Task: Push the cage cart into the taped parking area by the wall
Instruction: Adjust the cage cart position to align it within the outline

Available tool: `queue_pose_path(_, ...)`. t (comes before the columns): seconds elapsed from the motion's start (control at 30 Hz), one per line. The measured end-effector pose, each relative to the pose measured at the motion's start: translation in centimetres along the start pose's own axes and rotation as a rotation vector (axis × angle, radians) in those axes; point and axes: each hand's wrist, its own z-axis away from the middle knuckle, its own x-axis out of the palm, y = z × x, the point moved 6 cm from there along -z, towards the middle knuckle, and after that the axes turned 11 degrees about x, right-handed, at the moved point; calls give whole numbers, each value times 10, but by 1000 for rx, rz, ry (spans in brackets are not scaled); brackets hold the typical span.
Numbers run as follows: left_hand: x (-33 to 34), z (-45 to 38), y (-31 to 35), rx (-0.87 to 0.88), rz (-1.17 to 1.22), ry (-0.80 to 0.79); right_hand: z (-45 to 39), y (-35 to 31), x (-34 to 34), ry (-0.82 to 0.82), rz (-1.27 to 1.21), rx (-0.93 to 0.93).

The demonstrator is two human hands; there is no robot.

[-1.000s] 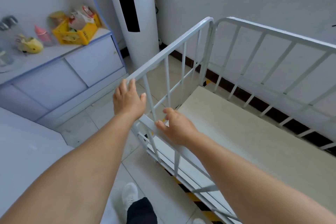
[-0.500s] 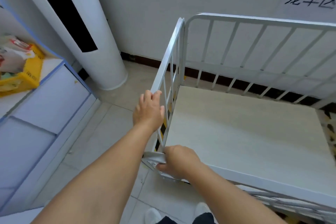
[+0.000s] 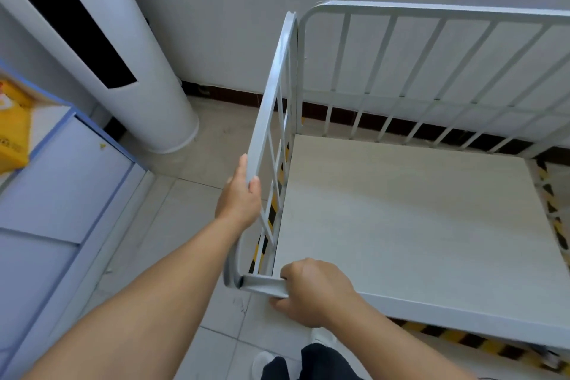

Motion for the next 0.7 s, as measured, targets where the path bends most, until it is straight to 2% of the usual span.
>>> queue_pose_path(0.7, -40, -140, -6, 61, -130, 3, -106, -47, -78, 132, -101, 5)
